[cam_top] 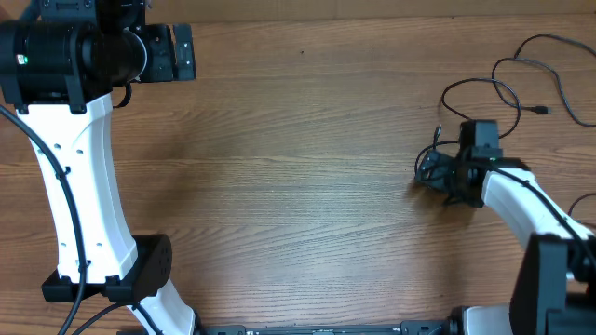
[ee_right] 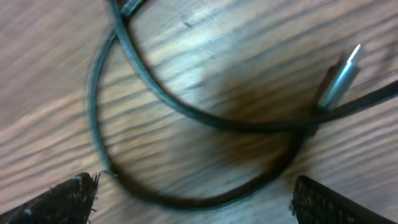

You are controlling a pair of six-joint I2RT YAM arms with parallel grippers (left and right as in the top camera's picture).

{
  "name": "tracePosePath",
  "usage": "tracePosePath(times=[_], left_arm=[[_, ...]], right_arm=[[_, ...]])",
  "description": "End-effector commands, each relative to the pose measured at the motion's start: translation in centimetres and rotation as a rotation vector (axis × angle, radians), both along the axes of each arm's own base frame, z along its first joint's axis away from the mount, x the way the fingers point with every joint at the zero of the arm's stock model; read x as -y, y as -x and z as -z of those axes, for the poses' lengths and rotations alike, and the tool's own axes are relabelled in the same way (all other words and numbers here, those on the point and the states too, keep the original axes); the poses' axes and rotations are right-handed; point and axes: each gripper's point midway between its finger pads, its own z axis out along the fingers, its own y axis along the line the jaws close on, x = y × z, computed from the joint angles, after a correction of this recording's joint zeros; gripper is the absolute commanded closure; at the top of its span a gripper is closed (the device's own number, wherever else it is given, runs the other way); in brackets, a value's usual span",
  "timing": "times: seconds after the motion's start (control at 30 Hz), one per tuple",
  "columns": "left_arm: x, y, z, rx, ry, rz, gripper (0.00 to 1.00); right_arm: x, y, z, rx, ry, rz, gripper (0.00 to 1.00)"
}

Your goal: Untangle cables

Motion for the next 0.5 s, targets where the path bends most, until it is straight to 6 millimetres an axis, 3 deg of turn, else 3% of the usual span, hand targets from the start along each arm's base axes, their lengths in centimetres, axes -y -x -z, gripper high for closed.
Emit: tracePosePath(times=[0.0,0.13,0.17,0.27,0.47], left_arm=[[0.0,-0.3,0.4,-0.008,0.000,0.011,0.00],[0.0,-0.3,0.4,-0.009,0.001,0.011,0.01],[0.2,-0.3,0.4,-0.009,0.007,0.016,0.00],[0.4,-0.3,0.4,-0.009,0.019,0.026,0.00],[0.7,-0.1,0.2,-0.006,0.030,0.035,0.00]], right_arm=[[-0.1,-4.0,-9.5,0.254,0.023,-0.061,0.00],[0.4,-3.4,-18.7,0.426,0.090,-0.088,0.00],[0.7,-2.5,-21.0,0.462,0.115,-0.078,0.00],[1.2,1.0,-25.4,0.526,0.169,-0.068,0.00],[1.0,10.6,-28.2,0.574,0.163,-0.014,0.00]])
